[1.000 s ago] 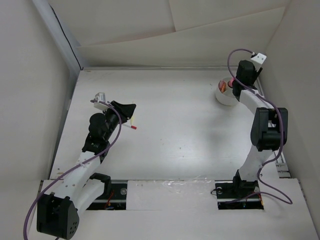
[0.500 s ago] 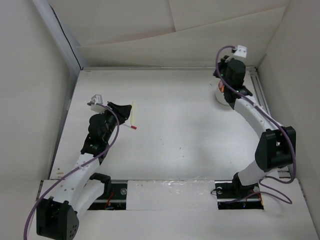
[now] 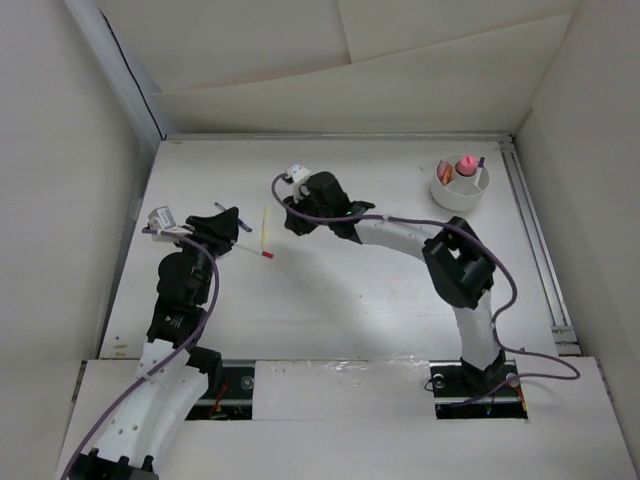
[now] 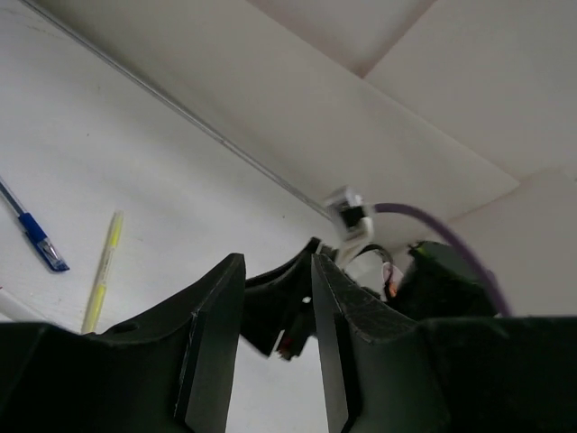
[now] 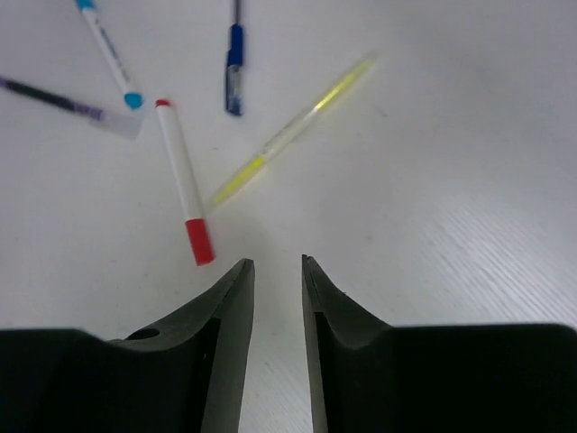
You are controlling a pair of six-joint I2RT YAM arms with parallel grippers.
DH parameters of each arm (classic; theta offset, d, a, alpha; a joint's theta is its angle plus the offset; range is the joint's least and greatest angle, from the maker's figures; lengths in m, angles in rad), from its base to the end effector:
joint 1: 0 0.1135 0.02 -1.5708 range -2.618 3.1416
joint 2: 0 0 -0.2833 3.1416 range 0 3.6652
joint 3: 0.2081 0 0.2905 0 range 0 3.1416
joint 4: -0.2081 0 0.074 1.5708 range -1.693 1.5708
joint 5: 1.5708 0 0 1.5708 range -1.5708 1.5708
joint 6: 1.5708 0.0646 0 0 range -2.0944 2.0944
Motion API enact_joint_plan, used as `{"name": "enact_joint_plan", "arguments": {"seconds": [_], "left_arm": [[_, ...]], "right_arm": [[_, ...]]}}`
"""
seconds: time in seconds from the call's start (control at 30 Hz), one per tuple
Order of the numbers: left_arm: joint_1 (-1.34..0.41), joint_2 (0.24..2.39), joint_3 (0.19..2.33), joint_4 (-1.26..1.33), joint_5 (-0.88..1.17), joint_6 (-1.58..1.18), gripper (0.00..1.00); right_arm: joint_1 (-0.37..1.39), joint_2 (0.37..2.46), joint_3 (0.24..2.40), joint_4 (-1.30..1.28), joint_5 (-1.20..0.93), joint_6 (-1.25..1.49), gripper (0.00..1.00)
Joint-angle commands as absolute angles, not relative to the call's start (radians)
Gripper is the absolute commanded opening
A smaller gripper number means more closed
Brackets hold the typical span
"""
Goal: Sort the stationery into containers
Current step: Pick up the pen from the center of the board.
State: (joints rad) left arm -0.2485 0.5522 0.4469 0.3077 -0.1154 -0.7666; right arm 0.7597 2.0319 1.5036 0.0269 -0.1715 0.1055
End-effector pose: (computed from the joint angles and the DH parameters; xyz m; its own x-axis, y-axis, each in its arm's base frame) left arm 0.1987 -0.0427 0.3197 0.0467 -0.7228 -0.6895 0.2324 0.6792 -0.6962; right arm 0.3857 0.3816 0.2096 -0.4294 -0.2648 -0.8634 -0.7460 0.6428 0.1739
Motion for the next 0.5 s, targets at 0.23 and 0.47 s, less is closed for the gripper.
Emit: {"name": "enact_joint_plan", "arguments": {"seconds": [0.23, 0.47], "left_arm": [[-0.247, 0.502, 0.430, 0.293, -0.187, -0.776, 0.32], [-0.247, 0.502, 0.430, 0.293, -0.187, -0.776, 0.32]], "right_arm": [[0.923, 2.200, 1.732, -0.136, -0.089, -0.023, 0.62], [0.934, 2.281, 1.809, -0.187, -0.064, -0.044, 0.63]]}}
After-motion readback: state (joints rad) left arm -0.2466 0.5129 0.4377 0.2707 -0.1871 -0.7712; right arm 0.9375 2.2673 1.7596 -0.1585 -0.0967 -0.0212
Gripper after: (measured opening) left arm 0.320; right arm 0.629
